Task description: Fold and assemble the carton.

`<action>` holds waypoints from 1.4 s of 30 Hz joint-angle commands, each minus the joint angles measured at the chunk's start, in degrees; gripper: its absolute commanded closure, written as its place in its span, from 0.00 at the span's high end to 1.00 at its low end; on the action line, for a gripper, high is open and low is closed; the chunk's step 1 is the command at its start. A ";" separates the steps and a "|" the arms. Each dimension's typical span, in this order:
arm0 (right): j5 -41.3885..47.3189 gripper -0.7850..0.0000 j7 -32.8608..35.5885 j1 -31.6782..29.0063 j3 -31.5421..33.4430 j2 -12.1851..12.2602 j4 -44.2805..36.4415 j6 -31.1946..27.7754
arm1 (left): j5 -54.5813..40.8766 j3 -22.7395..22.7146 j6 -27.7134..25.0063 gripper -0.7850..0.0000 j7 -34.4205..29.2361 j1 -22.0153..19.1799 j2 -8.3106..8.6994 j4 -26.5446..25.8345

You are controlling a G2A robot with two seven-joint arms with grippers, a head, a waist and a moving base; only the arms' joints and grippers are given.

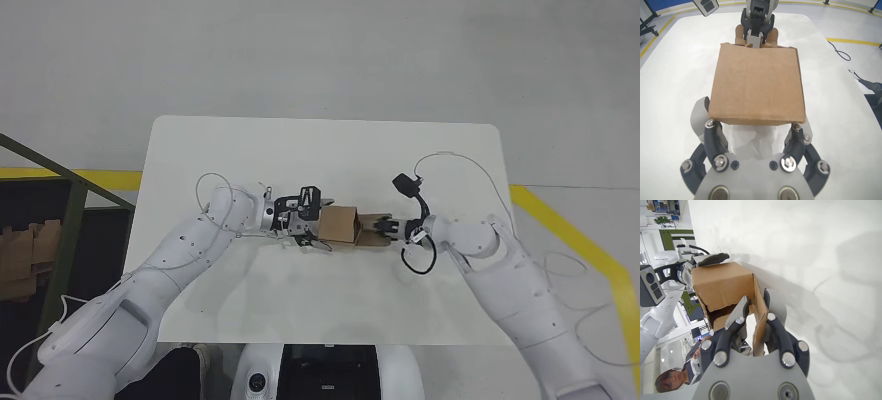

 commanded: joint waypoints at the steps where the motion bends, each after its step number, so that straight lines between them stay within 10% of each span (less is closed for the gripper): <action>1: -0.91 0.21 0.08 -0.07 -0.25 0.02 -1.30 1.43 | 0.00 0.02 -0.04 0.93 -0.11 0.02 0.00 -0.10; 42: 8.11 0.54 -0.29 -6.16 6.39 1.26 -5.89 0.52 | 0.10 0.30 -0.16 0.95 0.17 -0.09 -0.08 1.03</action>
